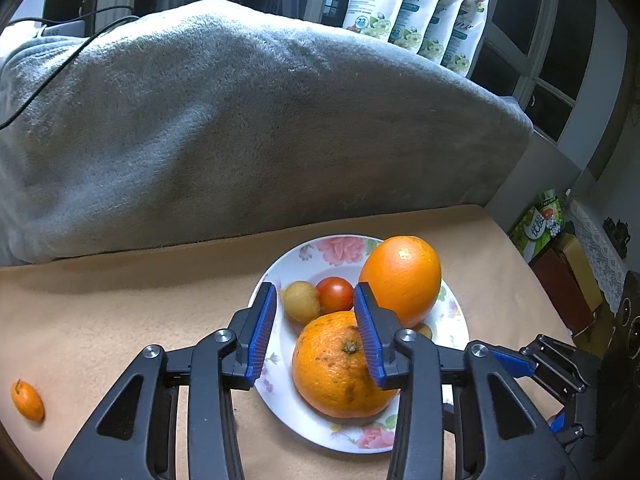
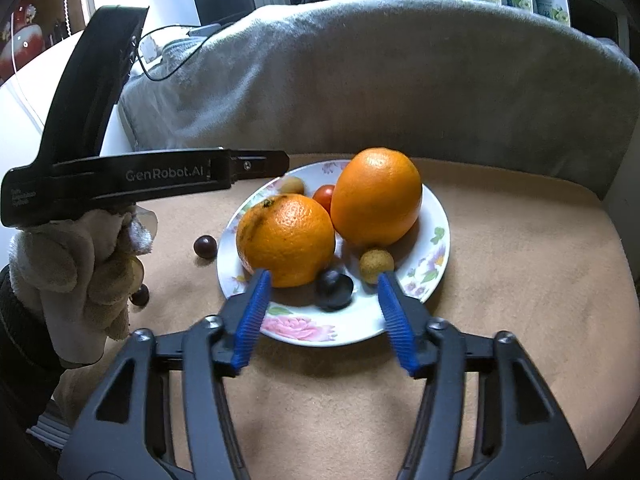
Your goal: Organize fruits
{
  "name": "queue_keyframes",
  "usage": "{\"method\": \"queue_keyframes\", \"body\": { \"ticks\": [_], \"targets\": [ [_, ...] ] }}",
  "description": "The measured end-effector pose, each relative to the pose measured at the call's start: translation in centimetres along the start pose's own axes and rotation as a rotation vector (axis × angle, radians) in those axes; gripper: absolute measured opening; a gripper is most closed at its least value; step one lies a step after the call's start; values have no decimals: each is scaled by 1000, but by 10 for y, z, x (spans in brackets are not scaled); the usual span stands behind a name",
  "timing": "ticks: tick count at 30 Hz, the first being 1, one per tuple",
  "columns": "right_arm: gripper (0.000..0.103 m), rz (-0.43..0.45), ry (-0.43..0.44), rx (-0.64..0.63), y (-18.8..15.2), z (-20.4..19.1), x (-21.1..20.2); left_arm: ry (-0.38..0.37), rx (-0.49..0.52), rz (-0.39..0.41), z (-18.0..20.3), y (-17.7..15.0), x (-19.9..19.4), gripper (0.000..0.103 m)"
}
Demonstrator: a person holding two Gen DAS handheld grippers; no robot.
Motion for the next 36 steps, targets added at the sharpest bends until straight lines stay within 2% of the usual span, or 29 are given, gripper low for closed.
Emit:
{"method": "queue_keyframes", "body": {
  "ticks": [2, 4, 5, 6, 9, 13, 15, 17, 30, 36],
  "targets": [
    [59, 3, -2, 0, 1, 0, 0, 1, 3, -1, 1, 1, 0, 39],
    [59, 3, -2, 0, 1, 0, 0, -1, 7, 3, 3, 1, -1, 50],
    [62, 3, -2, 0, 1, 0, 0, -1, 10, 6, 4, 2, -2, 53],
    [70, 5, -4, -1, 1, 0, -1, 0, 15, 9, 6, 3, -3, 57],
    [80, 16, -11, -1, 1, 0, -4, 10, 24, 16, 8, 5, -6, 70],
    [82, 21, -23, 2, 2, 1, -7, 18, 19, 27, 7, 8, -11, 73],
    [89, 19, -43, 4, 2, 2, -8, 25, 11, 31, 5, 8, -14, 77],
    [94, 23, -59, 11, 2, 4, -10, 28, 6, 36, 3, 9, -18, 77],
    [94, 48, -169, -27, 4, -3, -28, 70, 4, 91, -1, 7, -54, 77],
    [94, 72, -187, -33, 5, -9, -39, 89, 0, 112, -4, 3, -73, 77]
  ]
}}
Point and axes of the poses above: each gripper's, at about its wrist camera, not at the fingertips, and x roughly the way its jaws point, z to its right, y to its top, the point moved 7 cm from there along x, roughly the way its jaws point, and after that the axes turned 12 degrees about -y, right-handed, at the moved point
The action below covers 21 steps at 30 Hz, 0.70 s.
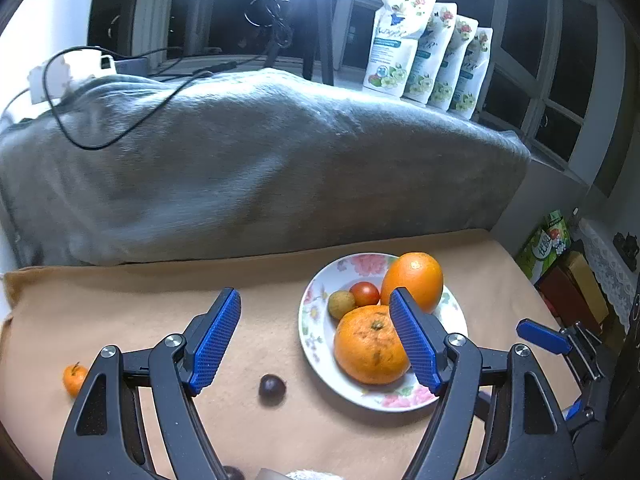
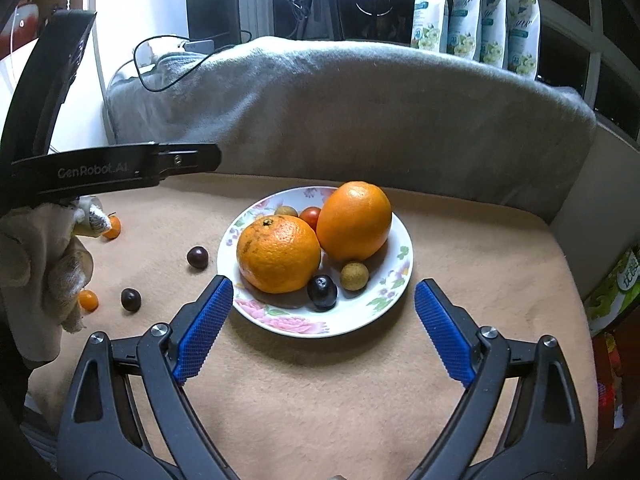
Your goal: Organize fruits
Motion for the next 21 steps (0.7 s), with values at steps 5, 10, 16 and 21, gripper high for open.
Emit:
{"method": "queue_keyframes", "body": {
  "ticks": [5, 10, 16, 21],
  "targets": [
    [94, 16, -2, -12, 1, -5, -9, 21, -5, 17, -9, -4, -20, 77],
    [94, 41, 10, -18, 2, -11, -19, 57, -16, 39, -25, -7, -45, 77],
    [94, 82, 50, 17, 4, -19, -28, 114, -35, 69, -53, -13, -80, 77],
    [94, 77, 86, -17, 6, -36, -29, 150, -73, 85, -81, -22, -101, 77]
  ]
}}
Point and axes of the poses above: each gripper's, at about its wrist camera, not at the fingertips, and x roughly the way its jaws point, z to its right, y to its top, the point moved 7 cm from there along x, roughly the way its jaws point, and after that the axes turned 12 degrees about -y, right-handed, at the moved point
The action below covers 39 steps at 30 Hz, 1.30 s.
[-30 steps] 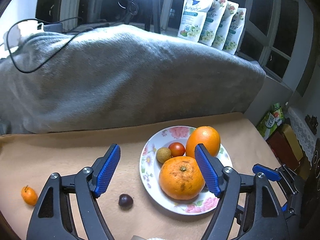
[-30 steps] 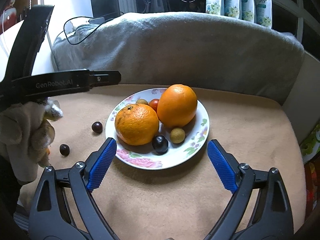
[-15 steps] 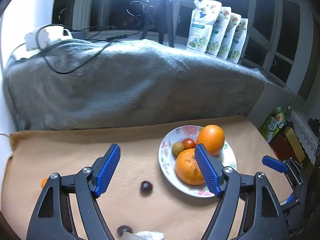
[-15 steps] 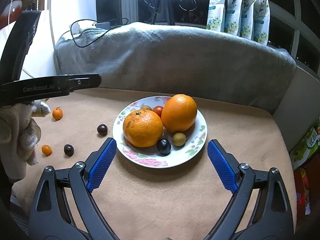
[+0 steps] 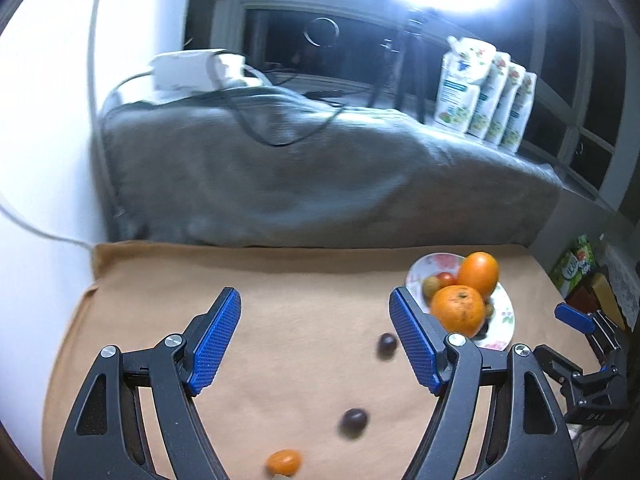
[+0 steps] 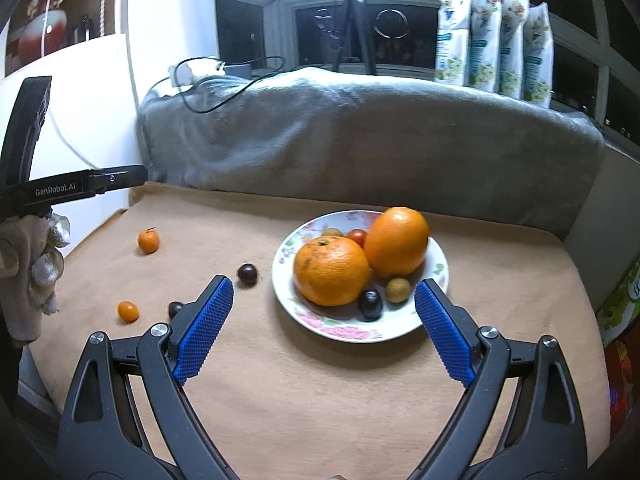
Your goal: Organize fruits
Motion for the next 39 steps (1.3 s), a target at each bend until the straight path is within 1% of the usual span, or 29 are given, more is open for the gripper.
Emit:
{"method": "queue_keyframes", "body": {
  "ticks": [3, 7, 13, 15, 17, 19, 21, 24, 26, 29, 30, 34, 35, 36, 39],
  "targets": [
    [94, -14, 32, -25, -1, -13, 2, 40, -25, -2, -24, -7, -7, 77],
    [94, -43, 71, -39, -2, -28, 8, 74, -68, -6, -53, -16, -13, 77],
    [94, -81, 127, -82, -4, -55, 14, 103, -117, -30, -86, -34, -17, 77],
    [94, -87, 143, -99, -6, -64, 16, 105, -135, -36, -94, -39, -16, 76],
    [94, -93, 154, -114, -7, -72, 18, 104, -147, -39, -102, -45, -14, 73],
    [94, -100, 169, -125, -8, -81, 21, 100, -161, -50, -109, -51, -10, 68],
    [94, -108, 186, -134, -9, -90, 24, 85, -164, -55, -113, -56, -6, 67],
    [94, -119, 205, -146, -10, -100, 29, 74, -175, -70, -118, -62, 0, 61],
    [94, -129, 216, -152, -12, -107, 34, 67, -183, -79, -120, -65, 5, 61],
    [88, -148, 233, -159, -14, -115, 40, 56, -189, -92, -122, -69, 12, 59],
    [88, -155, 240, -162, -16, -118, 43, 52, -191, -97, -122, -70, 14, 58],
    [88, -180, 255, -169, -20, -126, 53, 40, -195, -112, -122, -74, 23, 57],
    [85, -187, 258, -169, -21, -127, 56, 36, -195, -117, -122, -75, 25, 57],
    [77, -201, 265, -171, -24, -130, 59, 32, -189, -78, -122, -72, 27, 56],
    [70, -236, 278, -174, -30, -135, 68, 24, -193, -85, -123, -70, 33, 54]
  ]
}}
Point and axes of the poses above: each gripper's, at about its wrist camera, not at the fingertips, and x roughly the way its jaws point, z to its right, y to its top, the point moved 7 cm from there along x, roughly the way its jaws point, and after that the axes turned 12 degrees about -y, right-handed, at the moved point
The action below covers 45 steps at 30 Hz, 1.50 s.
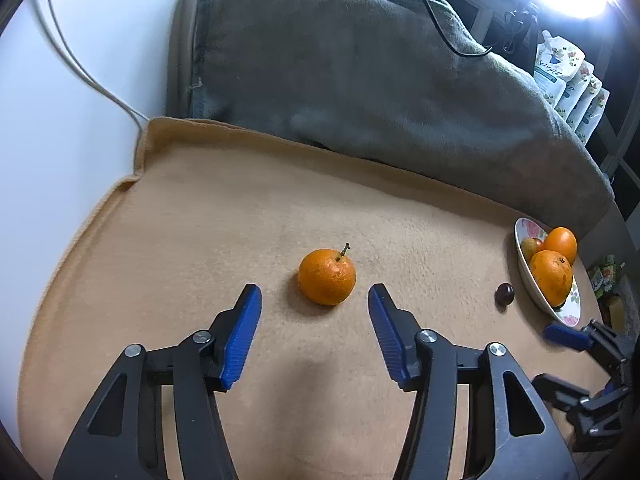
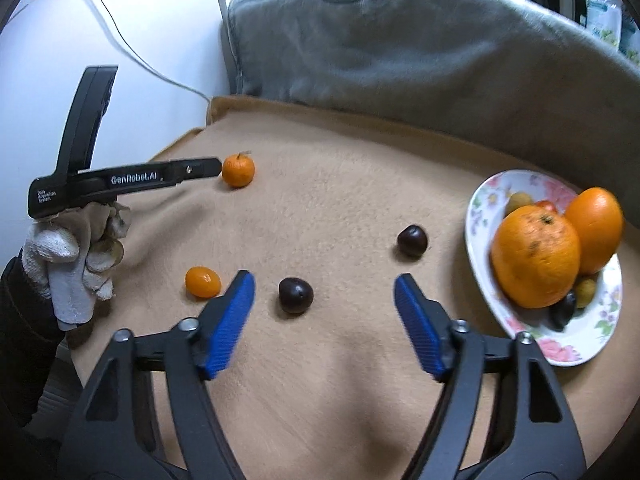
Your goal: Organize fruits
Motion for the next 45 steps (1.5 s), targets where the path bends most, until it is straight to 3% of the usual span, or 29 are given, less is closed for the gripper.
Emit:
{"method": "queue_keyframes", "body": {
  "ticks": [9, 27, 38, 45],
  "targets": [
    [54, -55, 38, -6, -6, -9, 16, 10, -4, -55, 2, 2, 13, 52],
    [35, -84, 56, -59, -7, -25, 30, 24, -4, -89, -3, 1, 31, 41],
    [25, -93, 51, -49, -10, -25, 31, 26, 6, -87, 1, 4, 38, 35],
    [24, -82, 43, -34, -10, -24, 29, 27, 5, -83, 2, 2, 35, 34]
  ]
}}
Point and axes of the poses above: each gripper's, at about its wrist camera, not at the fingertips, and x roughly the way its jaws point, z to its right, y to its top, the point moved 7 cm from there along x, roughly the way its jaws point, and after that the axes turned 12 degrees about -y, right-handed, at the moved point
